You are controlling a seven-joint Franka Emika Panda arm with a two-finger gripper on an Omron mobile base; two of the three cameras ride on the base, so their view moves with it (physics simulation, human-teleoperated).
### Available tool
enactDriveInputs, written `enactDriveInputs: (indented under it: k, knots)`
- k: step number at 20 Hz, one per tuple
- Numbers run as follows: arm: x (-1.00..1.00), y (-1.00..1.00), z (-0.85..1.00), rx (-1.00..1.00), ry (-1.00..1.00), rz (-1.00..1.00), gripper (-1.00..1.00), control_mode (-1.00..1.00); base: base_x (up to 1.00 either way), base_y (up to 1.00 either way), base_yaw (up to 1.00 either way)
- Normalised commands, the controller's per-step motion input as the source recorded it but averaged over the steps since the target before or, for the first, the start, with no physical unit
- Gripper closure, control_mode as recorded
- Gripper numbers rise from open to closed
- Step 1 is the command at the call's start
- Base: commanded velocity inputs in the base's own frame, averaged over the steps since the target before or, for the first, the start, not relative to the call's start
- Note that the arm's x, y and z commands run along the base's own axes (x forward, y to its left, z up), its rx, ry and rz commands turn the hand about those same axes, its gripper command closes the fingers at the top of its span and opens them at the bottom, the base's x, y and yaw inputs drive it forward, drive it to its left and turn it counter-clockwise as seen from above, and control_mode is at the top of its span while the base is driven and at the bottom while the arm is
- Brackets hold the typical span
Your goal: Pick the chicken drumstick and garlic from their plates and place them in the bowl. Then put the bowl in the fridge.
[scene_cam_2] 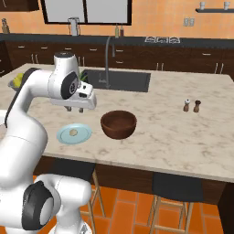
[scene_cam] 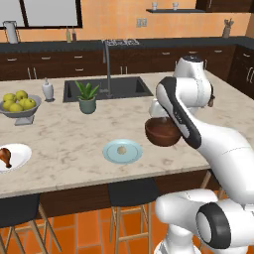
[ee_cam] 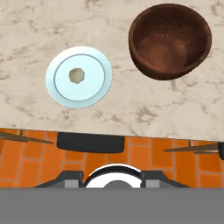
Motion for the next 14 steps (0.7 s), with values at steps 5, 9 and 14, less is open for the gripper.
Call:
enactDriveInputs:
  k: [5, 9, 14]
  knots:
    - [0.29, 0.29, -0.22, -0.02, -0.01, -0.03, -1.0, -1.0, 0.0, 0.0, 0.0]
    - [0.74, 0.69, -0.42, 0.02, -0.01, -0.1, -1.0, -1.0, 0.0, 0.0, 0.0]
    - [0.75, 0.66, -0.66, 0.0, 0.03, -0.09, -1.0, -1.0, 0.0, 0.0, 0.0]
